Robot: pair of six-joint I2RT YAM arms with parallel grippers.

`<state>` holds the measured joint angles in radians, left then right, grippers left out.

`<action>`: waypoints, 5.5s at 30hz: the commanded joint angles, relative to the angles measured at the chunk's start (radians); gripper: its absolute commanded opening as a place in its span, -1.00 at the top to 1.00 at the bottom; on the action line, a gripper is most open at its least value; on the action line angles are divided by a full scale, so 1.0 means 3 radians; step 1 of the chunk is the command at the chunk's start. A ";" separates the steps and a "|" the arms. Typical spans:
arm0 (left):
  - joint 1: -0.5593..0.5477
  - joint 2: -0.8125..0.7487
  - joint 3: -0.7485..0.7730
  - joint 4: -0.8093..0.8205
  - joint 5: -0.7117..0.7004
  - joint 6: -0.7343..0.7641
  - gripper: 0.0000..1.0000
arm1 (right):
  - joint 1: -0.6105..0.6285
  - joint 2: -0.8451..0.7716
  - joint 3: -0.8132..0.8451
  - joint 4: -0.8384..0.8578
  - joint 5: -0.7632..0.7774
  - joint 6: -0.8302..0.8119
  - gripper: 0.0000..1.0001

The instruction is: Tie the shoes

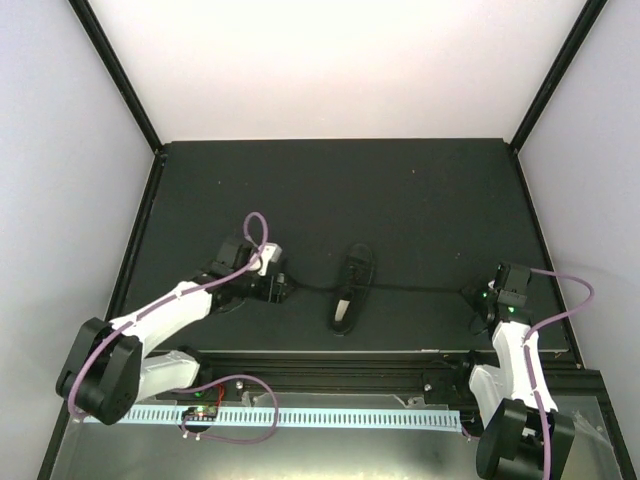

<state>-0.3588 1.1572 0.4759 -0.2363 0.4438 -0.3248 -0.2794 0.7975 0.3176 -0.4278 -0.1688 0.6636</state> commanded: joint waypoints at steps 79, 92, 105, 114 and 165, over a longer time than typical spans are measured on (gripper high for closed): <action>-0.1415 0.0890 0.0504 0.1514 -0.0194 0.0438 0.97 | 0.2285 0.2641 0.2863 0.0552 -0.0841 0.0067 0.97; -0.1437 0.0817 0.0439 0.1532 -0.0230 0.0418 0.97 | 0.2380 0.2202 0.2210 0.0583 -0.0948 -0.0135 -0.62; -0.1438 0.0829 0.0459 0.1472 -0.0233 0.0429 0.97 | 0.2813 0.1689 0.1426 0.0767 -0.1400 -0.0475 -0.08; -0.1443 0.0814 0.0465 0.1437 -0.0266 0.0444 0.97 | 0.2952 0.1850 0.1506 0.0778 -0.1385 -0.0467 0.25; -0.0892 0.2320 0.2490 -0.1001 -0.1025 0.1365 -0.44 | 0.3004 0.1847 0.1334 0.0916 -0.1361 -0.0408 0.97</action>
<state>-0.6342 1.8614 1.2072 -0.5476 0.1307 0.0612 0.6159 1.3529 0.7250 -0.1936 -0.5583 0.5335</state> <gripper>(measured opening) 0.714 0.032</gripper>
